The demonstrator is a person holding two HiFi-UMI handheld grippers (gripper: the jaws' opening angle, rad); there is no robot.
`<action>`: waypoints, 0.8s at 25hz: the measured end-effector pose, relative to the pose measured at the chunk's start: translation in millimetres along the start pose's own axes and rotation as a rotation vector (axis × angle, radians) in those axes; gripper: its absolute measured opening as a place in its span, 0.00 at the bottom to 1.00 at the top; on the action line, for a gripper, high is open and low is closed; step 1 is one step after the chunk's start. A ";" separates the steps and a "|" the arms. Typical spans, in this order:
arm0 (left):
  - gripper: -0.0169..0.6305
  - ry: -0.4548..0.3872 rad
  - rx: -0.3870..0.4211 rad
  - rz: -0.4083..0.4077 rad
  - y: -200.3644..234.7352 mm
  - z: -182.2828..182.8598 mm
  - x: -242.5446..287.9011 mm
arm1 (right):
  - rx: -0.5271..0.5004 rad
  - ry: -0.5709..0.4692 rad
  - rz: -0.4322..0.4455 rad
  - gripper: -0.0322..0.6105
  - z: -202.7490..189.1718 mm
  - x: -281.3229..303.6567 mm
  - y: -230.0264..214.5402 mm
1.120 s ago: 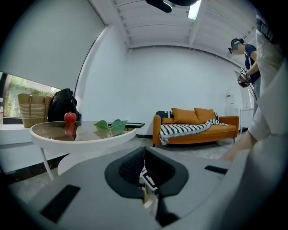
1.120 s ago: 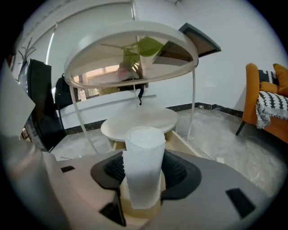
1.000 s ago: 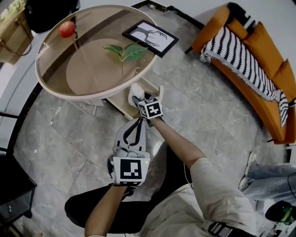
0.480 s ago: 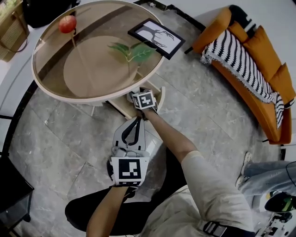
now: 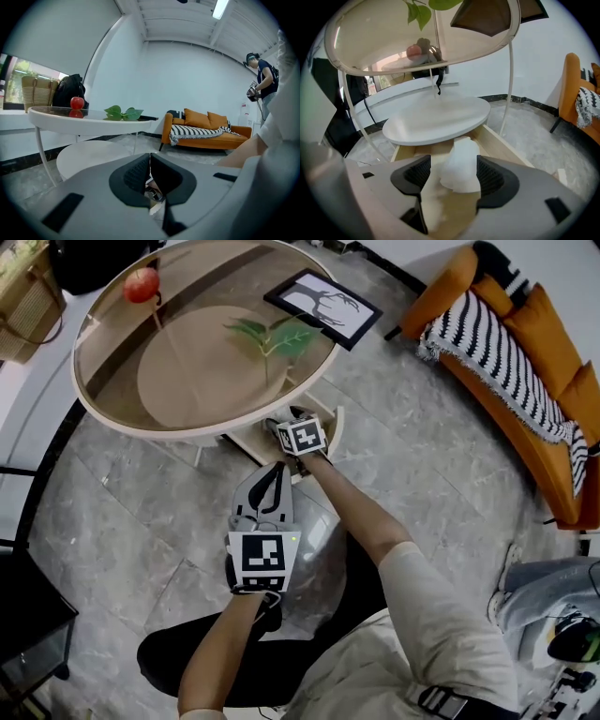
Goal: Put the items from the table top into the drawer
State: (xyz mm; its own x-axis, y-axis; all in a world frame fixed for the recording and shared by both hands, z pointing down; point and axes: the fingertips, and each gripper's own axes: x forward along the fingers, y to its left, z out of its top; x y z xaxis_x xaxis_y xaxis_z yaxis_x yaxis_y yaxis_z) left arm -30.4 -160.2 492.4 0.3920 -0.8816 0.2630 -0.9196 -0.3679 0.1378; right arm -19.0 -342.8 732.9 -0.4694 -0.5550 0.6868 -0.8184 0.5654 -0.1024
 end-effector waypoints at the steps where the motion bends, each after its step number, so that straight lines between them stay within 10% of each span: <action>1: 0.06 -0.001 -0.003 0.007 1.8 -1.0 0.8 | 0.004 -0.011 0.005 0.51 2.5 -2.1 1.9; 20: 0.06 0.036 -0.021 0.075 11.3 9.6 16.8 | -0.046 -0.243 0.107 0.40 34.5 -148.5 17.8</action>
State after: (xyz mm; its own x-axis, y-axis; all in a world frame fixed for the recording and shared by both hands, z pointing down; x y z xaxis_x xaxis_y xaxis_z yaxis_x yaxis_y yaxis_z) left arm -34.5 -182.0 489.2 0.3227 -0.8952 0.3074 -0.9460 -0.2942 0.1364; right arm 24.6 -271.3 604.3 -0.6225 -0.6180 0.4802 -0.7467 0.6527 -0.1280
